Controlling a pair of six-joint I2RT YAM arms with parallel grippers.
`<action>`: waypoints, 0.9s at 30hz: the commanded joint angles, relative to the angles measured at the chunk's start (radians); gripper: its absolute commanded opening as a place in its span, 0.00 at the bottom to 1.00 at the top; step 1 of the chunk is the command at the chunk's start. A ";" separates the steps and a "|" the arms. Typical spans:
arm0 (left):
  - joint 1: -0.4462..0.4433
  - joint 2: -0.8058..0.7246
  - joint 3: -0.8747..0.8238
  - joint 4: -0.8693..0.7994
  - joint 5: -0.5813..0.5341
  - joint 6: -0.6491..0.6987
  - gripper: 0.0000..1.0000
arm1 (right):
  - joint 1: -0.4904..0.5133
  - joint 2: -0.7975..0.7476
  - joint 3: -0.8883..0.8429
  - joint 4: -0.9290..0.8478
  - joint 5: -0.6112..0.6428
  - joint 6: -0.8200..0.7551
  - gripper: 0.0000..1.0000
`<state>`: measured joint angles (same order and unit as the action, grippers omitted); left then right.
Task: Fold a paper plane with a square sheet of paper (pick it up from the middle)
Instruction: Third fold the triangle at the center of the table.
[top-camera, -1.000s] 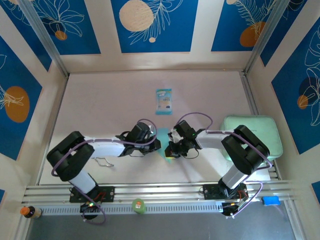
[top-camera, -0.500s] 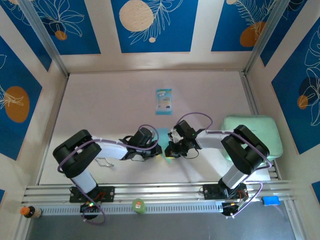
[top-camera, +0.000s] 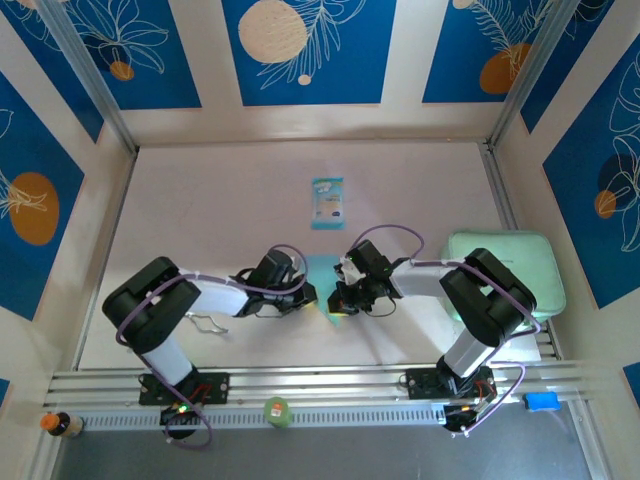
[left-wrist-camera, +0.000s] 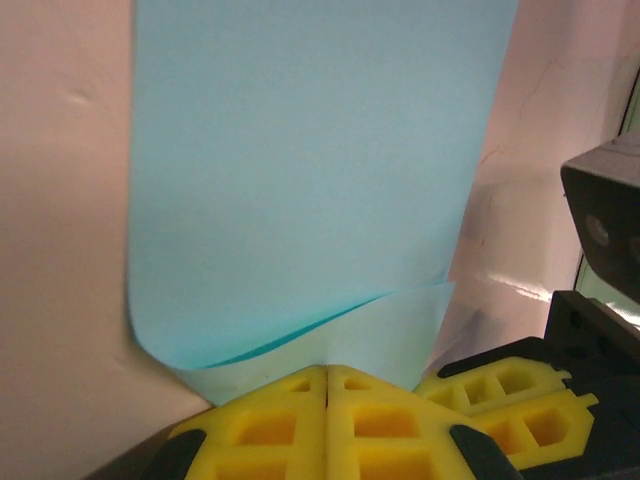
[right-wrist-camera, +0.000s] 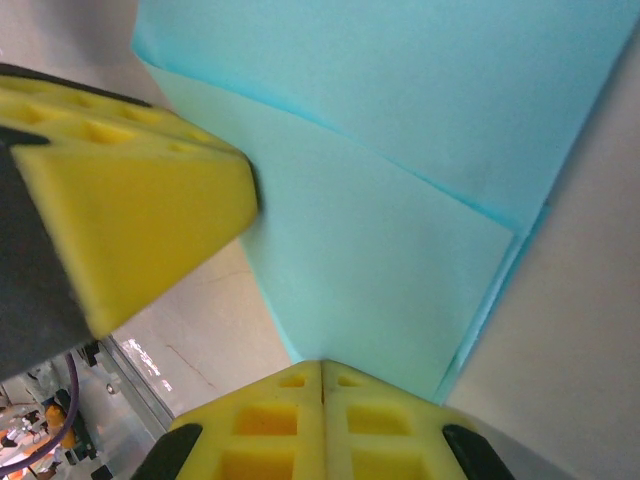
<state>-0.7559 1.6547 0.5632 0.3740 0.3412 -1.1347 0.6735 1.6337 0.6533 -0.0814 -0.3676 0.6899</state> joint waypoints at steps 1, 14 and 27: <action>0.056 -0.018 -0.023 -0.099 -0.066 0.048 0.00 | -0.002 0.038 -0.036 -0.106 0.057 0.011 0.00; 0.147 -0.072 0.007 -0.182 -0.064 0.100 0.00 | -0.002 0.023 -0.039 -0.106 0.057 0.005 0.00; 0.087 -0.113 0.037 -0.114 0.022 0.113 0.01 | -0.005 0.025 -0.035 -0.107 0.060 -0.003 0.00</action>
<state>-0.6487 1.5169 0.5701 0.2253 0.3176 -1.0428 0.6735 1.6337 0.6533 -0.0818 -0.3676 0.6891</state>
